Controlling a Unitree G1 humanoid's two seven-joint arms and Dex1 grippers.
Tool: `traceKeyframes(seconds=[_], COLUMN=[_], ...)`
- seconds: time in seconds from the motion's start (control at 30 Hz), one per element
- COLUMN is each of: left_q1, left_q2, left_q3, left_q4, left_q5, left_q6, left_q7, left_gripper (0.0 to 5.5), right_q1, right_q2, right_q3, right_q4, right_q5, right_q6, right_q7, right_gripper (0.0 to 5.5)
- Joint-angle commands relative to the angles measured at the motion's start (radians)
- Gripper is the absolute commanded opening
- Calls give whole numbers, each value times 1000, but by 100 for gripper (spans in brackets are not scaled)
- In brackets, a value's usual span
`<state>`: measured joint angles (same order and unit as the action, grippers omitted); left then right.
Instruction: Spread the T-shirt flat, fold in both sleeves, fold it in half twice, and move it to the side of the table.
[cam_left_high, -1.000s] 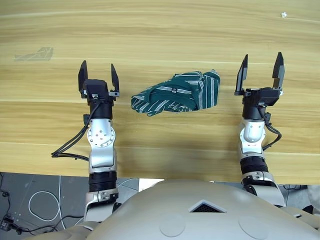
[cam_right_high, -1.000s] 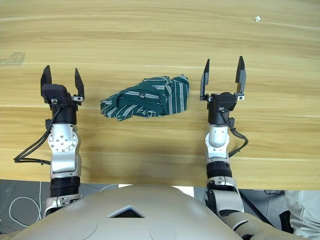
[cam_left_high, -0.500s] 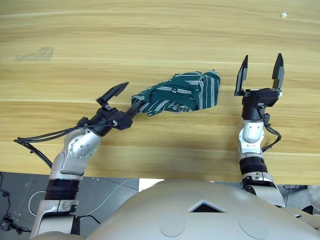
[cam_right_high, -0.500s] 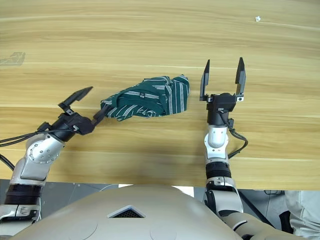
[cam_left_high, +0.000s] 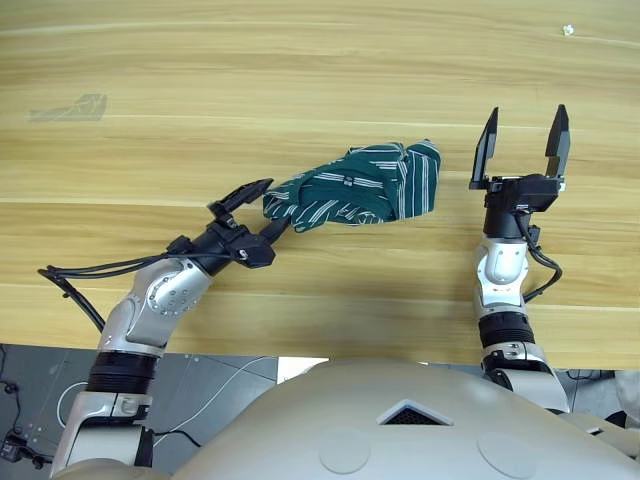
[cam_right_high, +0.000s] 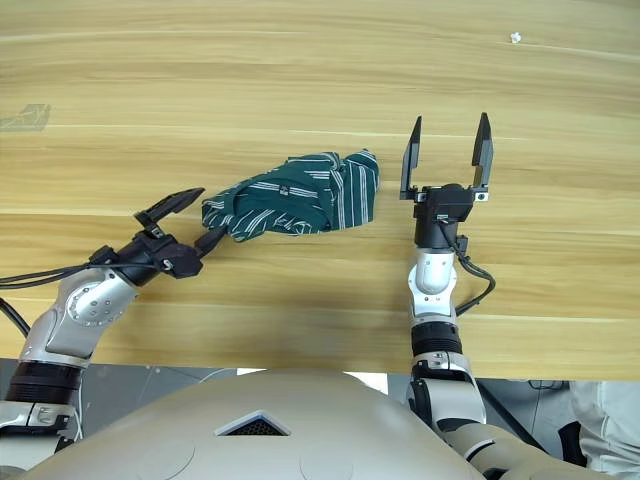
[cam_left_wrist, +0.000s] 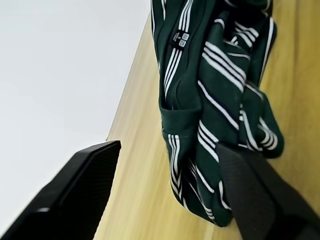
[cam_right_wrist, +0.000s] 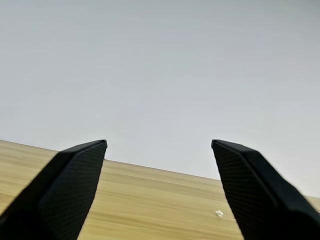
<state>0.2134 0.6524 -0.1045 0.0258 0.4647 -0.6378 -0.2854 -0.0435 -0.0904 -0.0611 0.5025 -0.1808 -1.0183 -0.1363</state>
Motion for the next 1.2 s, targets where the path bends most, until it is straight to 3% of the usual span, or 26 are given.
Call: traceKeyframes(seconds=[0.03, 0.27, 0.73, 1.2], left_q1=[-4, 11, -38, -58], left_q2=[23, 48, 37, 39], left_q3=[2, 6, -30, -28], left_q4=[-24, -72, 5, 15], left_q5=[-62, -192, -28, -130], left_q6=[-8, -4, -21, -15], left_q7=[-35, -120, -69, -103], left_gripper=[353, 353, 353, 353], right_q1=[-9, -14, -4, -2], right_q2=[1, 2, 3, 9], right_q3=[4, 10, 18, 28], right_q4=[11, 18, 20, 26], right_q5=[-10, -13, -12, -22], right_q6=[1, 1, 0, 5], right_q7=[-5, -8, -9, -18], right_gripper=[389, 389, 389, 389])
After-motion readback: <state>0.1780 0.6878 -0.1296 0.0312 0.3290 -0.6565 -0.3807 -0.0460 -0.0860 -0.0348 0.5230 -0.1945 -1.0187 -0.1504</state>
